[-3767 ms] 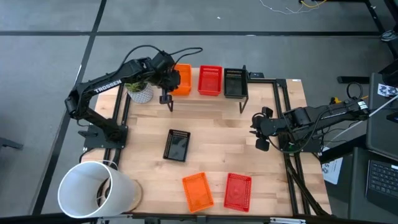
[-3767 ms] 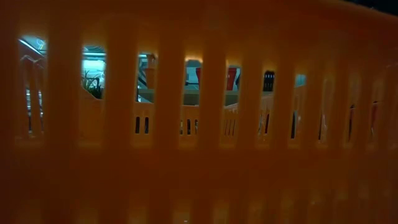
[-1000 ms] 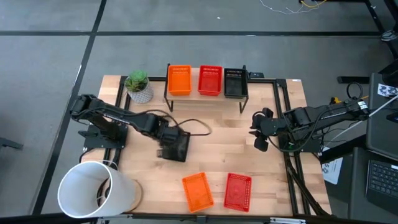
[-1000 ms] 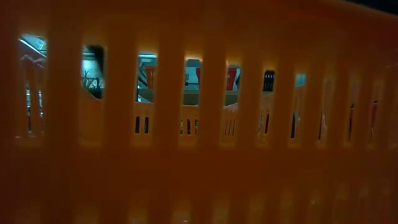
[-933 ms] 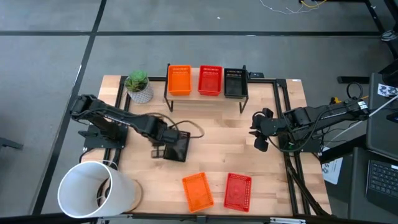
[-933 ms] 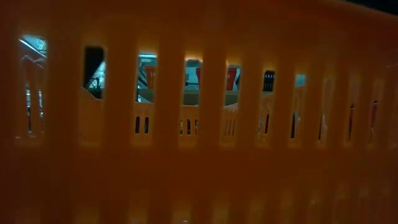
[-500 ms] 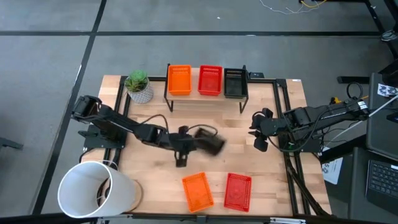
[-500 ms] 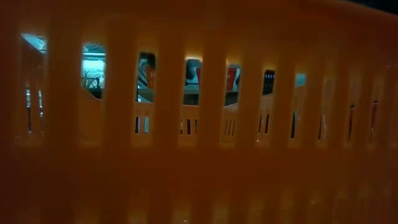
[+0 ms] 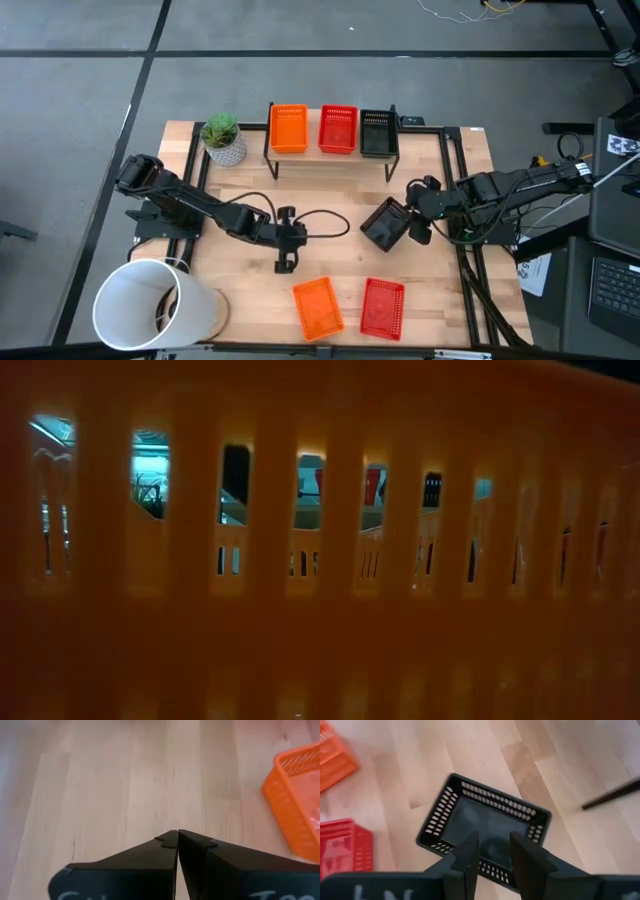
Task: Stack baskets on shelf by color
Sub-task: Stack the black bin on top of the black bins on the shelf
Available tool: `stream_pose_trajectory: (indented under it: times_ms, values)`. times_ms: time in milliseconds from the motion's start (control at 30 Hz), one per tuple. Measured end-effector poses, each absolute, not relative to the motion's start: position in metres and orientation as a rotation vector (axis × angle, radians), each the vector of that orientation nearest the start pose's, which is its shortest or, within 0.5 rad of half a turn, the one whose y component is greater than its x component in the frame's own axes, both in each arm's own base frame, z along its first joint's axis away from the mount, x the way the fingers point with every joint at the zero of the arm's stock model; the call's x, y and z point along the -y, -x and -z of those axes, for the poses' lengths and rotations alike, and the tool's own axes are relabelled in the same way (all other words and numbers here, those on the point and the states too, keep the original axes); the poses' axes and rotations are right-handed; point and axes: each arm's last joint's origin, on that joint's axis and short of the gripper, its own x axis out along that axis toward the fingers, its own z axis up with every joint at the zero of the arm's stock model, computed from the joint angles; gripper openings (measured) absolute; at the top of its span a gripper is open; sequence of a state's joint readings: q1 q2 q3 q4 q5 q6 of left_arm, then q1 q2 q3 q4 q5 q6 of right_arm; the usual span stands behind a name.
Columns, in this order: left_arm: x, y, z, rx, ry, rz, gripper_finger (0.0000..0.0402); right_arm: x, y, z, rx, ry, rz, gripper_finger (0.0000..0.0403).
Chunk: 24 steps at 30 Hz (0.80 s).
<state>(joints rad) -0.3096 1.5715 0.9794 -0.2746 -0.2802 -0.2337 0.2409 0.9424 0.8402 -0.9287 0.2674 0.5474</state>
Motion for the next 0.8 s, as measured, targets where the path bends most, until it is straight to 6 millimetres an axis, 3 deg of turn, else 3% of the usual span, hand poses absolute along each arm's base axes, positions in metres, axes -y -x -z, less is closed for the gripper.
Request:
stream_pose_trajectory:
  times_ms: [100,267,467,600,800]
  values:
    - [0.088,-0.302,-0.204,-0.879,-0.05,-0.076,0.0002,-0.035,-0.169,-0.263,-0.976,-0.257,0.311,0.0107]
    - [0.077,-0.293,-0.208,-0.945,-0.072,-0.123,0.0004,-0.054,-0.203,-0.243,-0.969,-0.257,0.241,0.0107]
    - [0.071,-0.287,-0.218,-0.933,-0.073,-0.135,0.0002,-0.064,-0.228,-0.205,-1.073,-0.329,0.422,0.0107]
    - [0.07,-0.287,-0.22,-0.925,-0.088,-0.129,0.0003,-0.071,-0.245,-0.199,-1.002,-0.367,0.382,0.0107]
    - [0.07,-0.286,-0.22,-0.933,-0.09,-0.129,0.0006,-0.074,-0.252,-0.196,-0.946,-0.437,0.422,0.0107]
